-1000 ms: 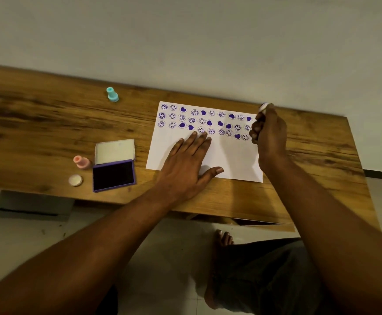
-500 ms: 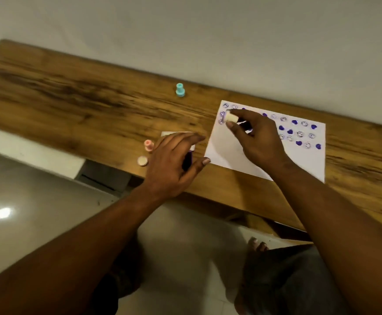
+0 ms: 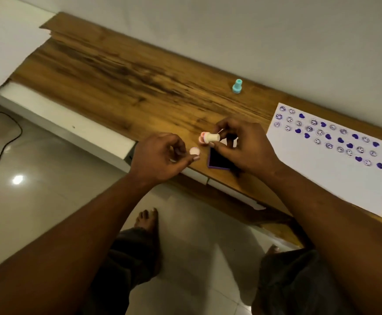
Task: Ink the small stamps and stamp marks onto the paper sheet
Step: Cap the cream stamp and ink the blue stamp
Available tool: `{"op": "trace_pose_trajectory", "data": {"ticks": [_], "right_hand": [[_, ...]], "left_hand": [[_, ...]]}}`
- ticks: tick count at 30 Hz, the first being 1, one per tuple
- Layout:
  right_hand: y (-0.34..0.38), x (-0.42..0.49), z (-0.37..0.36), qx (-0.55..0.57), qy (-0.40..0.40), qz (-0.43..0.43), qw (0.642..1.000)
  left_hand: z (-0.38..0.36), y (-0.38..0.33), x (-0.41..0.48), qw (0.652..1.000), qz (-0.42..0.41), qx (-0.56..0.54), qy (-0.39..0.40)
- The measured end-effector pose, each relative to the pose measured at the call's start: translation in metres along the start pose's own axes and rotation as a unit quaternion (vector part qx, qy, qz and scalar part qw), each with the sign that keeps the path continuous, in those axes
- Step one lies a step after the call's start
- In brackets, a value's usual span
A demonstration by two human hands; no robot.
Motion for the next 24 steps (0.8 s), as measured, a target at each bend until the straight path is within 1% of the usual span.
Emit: {"op": "trace_pose_trajectory", "data": {"ticks": [2,4,10,15,20,24], "right_hand": [[0.001,0.002,-0.007,-0.012,0.021,0.021,0.999],[0.002,0.003,-0.013,-0.029,0.045,0.043,0.998],[0.008,0.008,-0.023,-0.069,0.084,0.089,0.990],[0.012,0.009,-0.029,-0.117,0.090,0.129,0.981],[0.015,0.009,-0.031,-0.138,0.087,0.139,0.977],[0.017,0.008,-0.033,-0.163,0.091,0.156,0.970]], "left_hand": [[-0.003,0.007,0.000,0.999,0.025,0.020,0.026],[-0.009,0.010,-0.002,0.998,0.032,0.031,0.045],[-0.025,0.005,-0.001,0.997,0.029,0.055,0.051],[-0.027,0.007,0.000,0.997,0.044,0.041,0.058],[-0.028,0.008,0.000,0.996,0.061,0.028,0.062],[-0.029,0.009,0.002,0.995,0.063,0.038,0.064]]}}
Point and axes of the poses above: each hand's wrist, its own x-axis towards the middle knuckle, its own z-axis out of the back of the hand, y = z × x, the point moved 3 cm from there along x, towards the middle knuckle, and after that the axes turned 14 degrees about -y, right-handed, at the moved point
